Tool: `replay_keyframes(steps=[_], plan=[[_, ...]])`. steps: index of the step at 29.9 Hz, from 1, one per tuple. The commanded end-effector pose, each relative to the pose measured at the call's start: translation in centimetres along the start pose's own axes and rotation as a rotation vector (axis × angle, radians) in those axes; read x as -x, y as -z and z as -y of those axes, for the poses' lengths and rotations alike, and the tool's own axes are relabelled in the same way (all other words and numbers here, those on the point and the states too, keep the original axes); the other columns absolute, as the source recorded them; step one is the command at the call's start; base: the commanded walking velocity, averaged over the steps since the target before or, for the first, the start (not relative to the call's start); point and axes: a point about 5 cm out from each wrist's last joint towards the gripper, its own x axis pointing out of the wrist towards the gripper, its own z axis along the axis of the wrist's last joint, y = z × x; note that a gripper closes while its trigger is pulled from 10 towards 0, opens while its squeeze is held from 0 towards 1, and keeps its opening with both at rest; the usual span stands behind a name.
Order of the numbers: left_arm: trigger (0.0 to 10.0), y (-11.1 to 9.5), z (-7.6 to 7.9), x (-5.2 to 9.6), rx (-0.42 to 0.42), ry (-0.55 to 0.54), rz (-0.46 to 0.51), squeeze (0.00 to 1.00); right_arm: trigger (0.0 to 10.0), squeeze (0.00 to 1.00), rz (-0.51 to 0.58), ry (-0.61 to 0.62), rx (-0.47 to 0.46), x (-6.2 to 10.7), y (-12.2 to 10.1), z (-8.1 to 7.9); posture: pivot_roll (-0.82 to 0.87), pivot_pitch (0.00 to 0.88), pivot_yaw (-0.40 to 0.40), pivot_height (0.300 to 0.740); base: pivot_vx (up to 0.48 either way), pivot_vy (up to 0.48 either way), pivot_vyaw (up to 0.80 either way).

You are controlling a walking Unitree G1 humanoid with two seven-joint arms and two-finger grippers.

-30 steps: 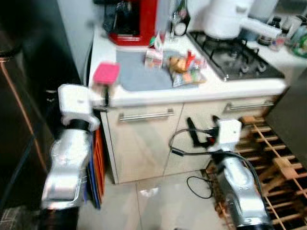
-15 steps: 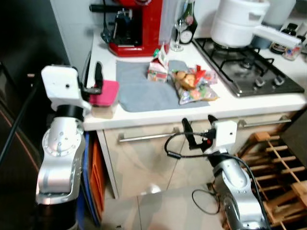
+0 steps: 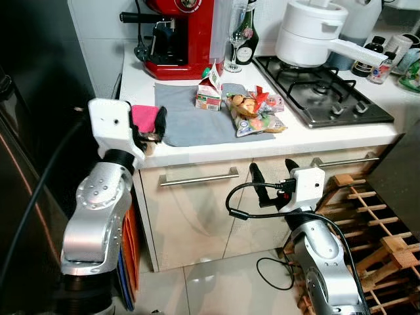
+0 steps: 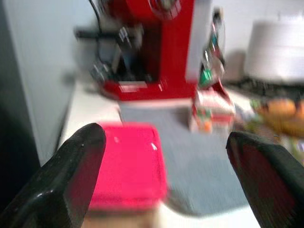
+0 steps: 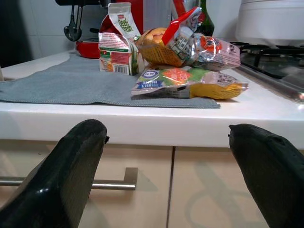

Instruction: Restocking fridge

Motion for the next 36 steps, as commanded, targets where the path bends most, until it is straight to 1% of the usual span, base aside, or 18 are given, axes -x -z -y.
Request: replay_keyframes(steps=[1, 2, 5, 8, 14, 15, 17, 19, 20, 28, 31, 36], plan=[[10.0, -0.1, 0.4, -0.4, -0.007, 0.014, -0.016, 0.00, 10.0, 0.00, 0.016, 0.009, 0.012, 0.1, -0.5, 0.3, -0.02, 0.000, -0.022, 0.740, 0.000, 0.000, 0.00], [10.0, 0.1, 0.3, -0.5, -0.011, 0.000, -0.026, 0.00, 10.0, 0.00, 0.016, 0.010, 0.012, 0.1, -0.5, 0.3, -0.02, 0.000, -0.020, 0.740, 0.000, 0.000, 0.00], [10.0, 0.8, -1.2, -0.9, -0.037, -0.110, -0.067, 0.00, 10.0, 0.00, 0.016, 0.012, 0.013, 0.1, -0.5, 0.3, -0.02, 0.000, -0.019, 0.740, 0.000, 0.000, 0.00], [10.0, 0.6, -2.2, -1.0, -0.060, -0.175, -0.060, 0.00, 10.0, 0.00, 0.015, 0.014, 0.011, 0.2, -0.5, 0.3, -0.03, 0.000, -0.016, 0.740, 0.000, 0.000, 0.00], [10.0, -0.1, -2.8, -0.9, -0.077, -0.219, -0.011, 0.00, 10.0, 0.00, 0.010, 0.014, 0.014, 0.3, -0.4, 0.4, -0.03, 0.000, -0.021, 0.740, 0.000, 0.000, 0.00], [10.0, -0.1, -2.8, -0.9, -0.077, -0.219, -0.011, 0.00, 10.0, 0.00, 0.010, 0.014, 0.014, 0.3, -0.4, 0.4, -0.03, 0.000, -0.021, 0.740, 0.000, 0.000, 0.00], [10.0, -0.9, -2.5, -0.9, -0.076, -0.210, 0.036, 0.00, 10.0, 0.00, 0.008, 0.011, 0.017, 0.4, -0.4, 0.4, -0.03, 0.000, -0.024, 0.740, 0.000, 0.000, 0.00], [10.0, -1.9, -1.8, -0.8, -0.086, -0.168, 0.105, 0.00, 10.0, 0.00, 0.006, 0.009, 0.018, 0.4, -0.4, 0.4, -0.03, 0.000, -0.027, 0.740, 0.000, 0.000, 0.00], [10.0, -2.1, -1.6, -0.8, -0.085, -0.163, 0.118, 0.00, 10.0, 0.00, 0.005, 0.008, 0.018, 0.4, -0.4, 0.4, -0.03, 0.000, -0.027, 0.740, 0.000, 0.000, 0.00], [10.0, -3.0, -0.8, -0.6, -0.036, -0.118, 0.170, 0.00, 10.0, 0.00, 0.001, 0.006, 0.021, 0.3, -0.3, 0.4, -0.03, 0.000, -0.025, 0.740, 0.000, 0.000, 0.00], [10.0, -3.4, -0.2, -0.3, -0.012, -0.087, 0.196, 0.00, 10.0, 0.00, -0.004, 0.008, 0.023, 0.4, -0.2, 0.3, -0.02, 0.000, -0.024, 0.740, 0.000, 0.000, 0.00], [10.0, -3.4, 0.1, -0.1, 0.003, -0.071, 0.205, 0.00, 10.0, 0.00, -0.007, 0.009, 0.023, 0.4, -0.1, 0.3, -0.02, 0.000, -0.024, 0.740, 0.000, 0.000, 0.00]])
